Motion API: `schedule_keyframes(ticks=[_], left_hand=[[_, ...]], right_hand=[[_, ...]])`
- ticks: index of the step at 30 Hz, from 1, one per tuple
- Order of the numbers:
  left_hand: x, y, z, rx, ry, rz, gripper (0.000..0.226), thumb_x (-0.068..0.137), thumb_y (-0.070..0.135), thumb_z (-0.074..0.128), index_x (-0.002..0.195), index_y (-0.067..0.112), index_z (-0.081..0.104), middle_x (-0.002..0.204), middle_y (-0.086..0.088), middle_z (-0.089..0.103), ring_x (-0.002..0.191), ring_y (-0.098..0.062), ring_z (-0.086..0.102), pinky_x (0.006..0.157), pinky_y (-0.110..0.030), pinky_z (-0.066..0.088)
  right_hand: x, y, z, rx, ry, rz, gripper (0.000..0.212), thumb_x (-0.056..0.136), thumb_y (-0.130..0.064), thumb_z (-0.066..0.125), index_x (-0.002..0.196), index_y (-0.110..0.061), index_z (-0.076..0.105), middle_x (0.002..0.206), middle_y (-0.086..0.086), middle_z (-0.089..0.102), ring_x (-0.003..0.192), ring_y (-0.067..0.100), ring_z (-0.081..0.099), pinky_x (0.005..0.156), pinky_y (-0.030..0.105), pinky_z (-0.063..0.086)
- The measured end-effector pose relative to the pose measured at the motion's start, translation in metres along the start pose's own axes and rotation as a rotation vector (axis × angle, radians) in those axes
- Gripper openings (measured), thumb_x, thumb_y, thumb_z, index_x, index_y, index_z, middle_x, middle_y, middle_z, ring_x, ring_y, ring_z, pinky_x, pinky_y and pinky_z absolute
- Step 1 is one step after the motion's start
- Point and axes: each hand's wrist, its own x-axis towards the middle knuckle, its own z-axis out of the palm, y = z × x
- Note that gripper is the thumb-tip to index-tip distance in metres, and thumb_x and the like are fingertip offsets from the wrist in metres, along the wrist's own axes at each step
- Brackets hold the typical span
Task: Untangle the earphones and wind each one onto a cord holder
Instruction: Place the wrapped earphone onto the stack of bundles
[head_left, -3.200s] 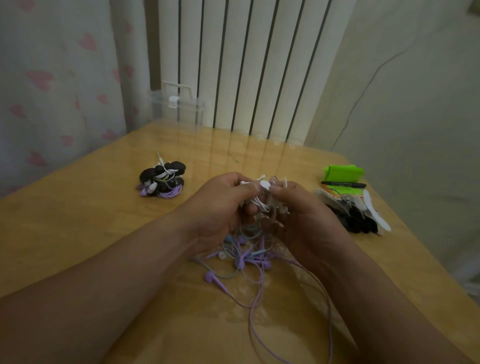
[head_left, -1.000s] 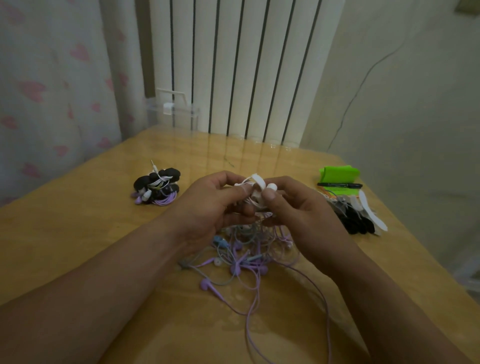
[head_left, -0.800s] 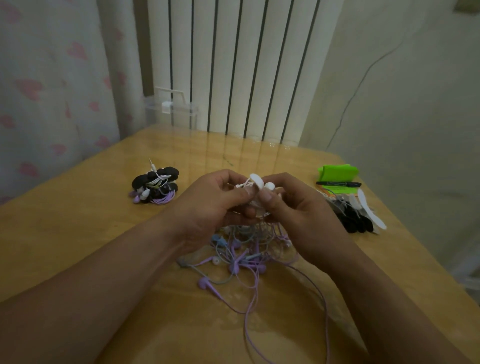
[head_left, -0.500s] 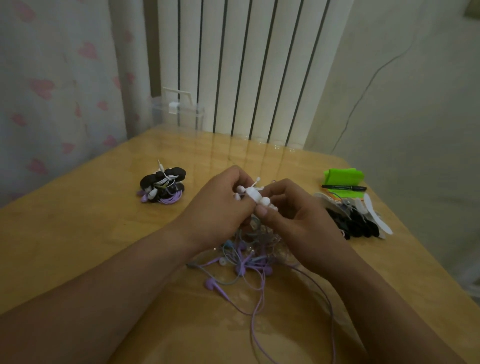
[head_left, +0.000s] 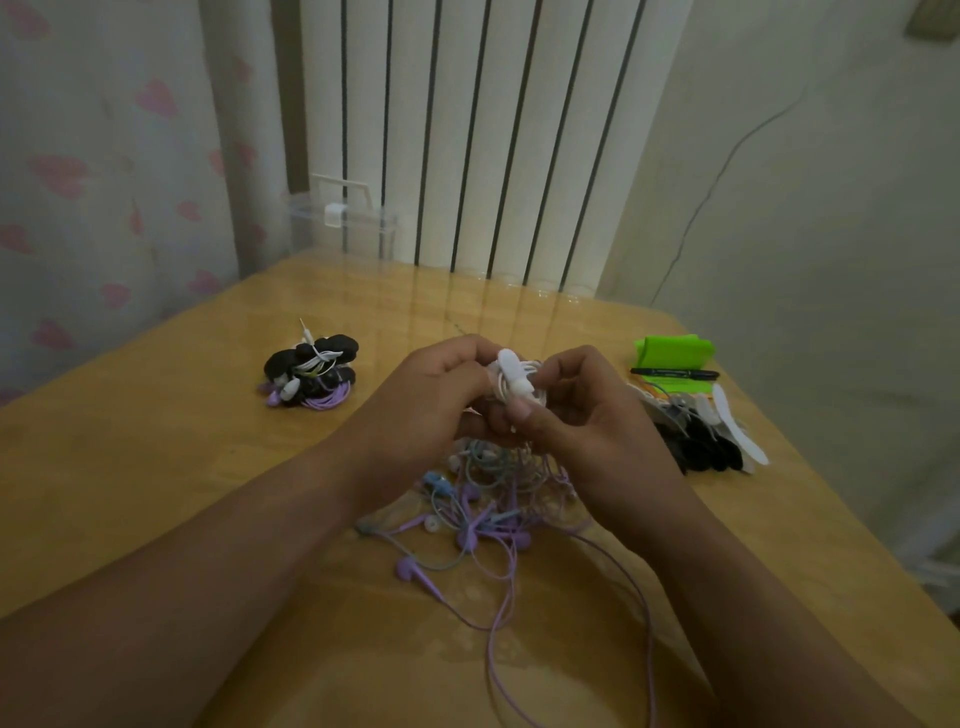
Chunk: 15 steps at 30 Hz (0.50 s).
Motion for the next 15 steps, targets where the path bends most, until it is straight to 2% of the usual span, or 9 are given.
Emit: schedule_keyframes(ticks=[2,4,6,8,10,12,15], left_hand=[[0.001,-0.002,0.002,-0.009,-0.005,0.003,0.028,0.11,0.021,0.046,0.118,0.006,0.07,0.114,-0.027,0.07,0.098,-0.044,0.066,0.097,-0.056,0.057],[0.0,-0.004,0.003,0.053,-0.016,0.016,0.028,0.108,0.032,0.052,0.118,0.012,0.069,0.108,-0.019,0.073,0.096,-0.028,0.071,0.095,-0.052,0.059],[-0.001,-0.007,0.005,0.12,-0.044,0.019,0.024,0.106,0.037,0.056,0.119,0.02,0.068,0.106,-0.007,0.076,0.101,-0.021,0.074,0.094,-0.048,0.061],[0.001,-0.011,0.004,0.092,-0.045,0.003,0.025,0.107,0.036,0.055,0.12,0.02,0.068,0.11,-0.006,0.076,0.103,-0.024,0.074,0.095,-0.047,0.061],[0.005,-0.013,0.001,-0.008,-0.015,-0.029,0.028,0.108,0.034,0.053,0.12,0.014,0.069,0.102,-0.006,0.074,0.09,-0.02,0.069,0.086,-0.04,0.061],[0.005,-0.013,0.001,-0.081,-0.02,-0.048,0.033,0.108,0.031,0.051,0.12,0.006,0.068,0.092,-0.005,0.068,0.077,-0.015,0.059,0.074,-0.029,0.056],[0.004,-0.013,0.004,-0.106,-0.064,-0.068,0.035,0.108,0.031,0.051,0.121,0.003,0.067,0.092,-0.007,0.068,0.074,-0.012,0.057,0.073,-0.026,0.053]], right_hand=[[0.0,0.001,0.002,-0.024,0.043,-0.007,0.027,0.095,-0.021,0.076,0.111,-0.011,0.057,0.095,0.005,0.075,0.086,0.014,0.073,0.073,0.026,0.059],[-0.001,0.002,0.004,-0.118,0.075,-0.024,0.027,0.094,-0.028,0.077,0.109,-0.016,0.059,0.09,0.004,0.072,0.081,0.011,0.07,0.069,0.029,0.059],[-0.002,0.004,0.003,-0.225,0.055,-0.036,0.027,0.094,-0.037,0.076,0.11,-0.023,0.059,0.092,-0.002,0.073,0.085,0.013,0.073,0.073,0.038,0.062],[-0.003,0.004,0.002,-0.272,-0.002,-0.041,0.024,0.096,-0.039,0.073,0.113,-0.026,0.06,0.099,-0.007,0.073,0.092,0.011,0.072,0.076,0.038,0.062],[-0.001,0.004,0.002,-0.171,0.023,-0.017,0.019,0.1,-0.036,0.067,0.113,-0.024,0.061,0.101,-0.007,0.073,0.094,0.01,0.071,0.077,0.034,0.061],[0.002,0.003,0.002,0.011,0.127,0.062,0.014,0.104,-0.029,0.06,0.115,-0.02,0.059,0.096,0.001,0.075,0.087,0.018,0.072,0.071,0.036,0.059],[0.004,0.002,0.002,0.079,0.19,0.142,0.017,0.107,-0.027,0.056,0.124,-0.024,0.057,0.092,0.003,0.078,0.079,0.024,0.074,0.065,0.036,0.058]])
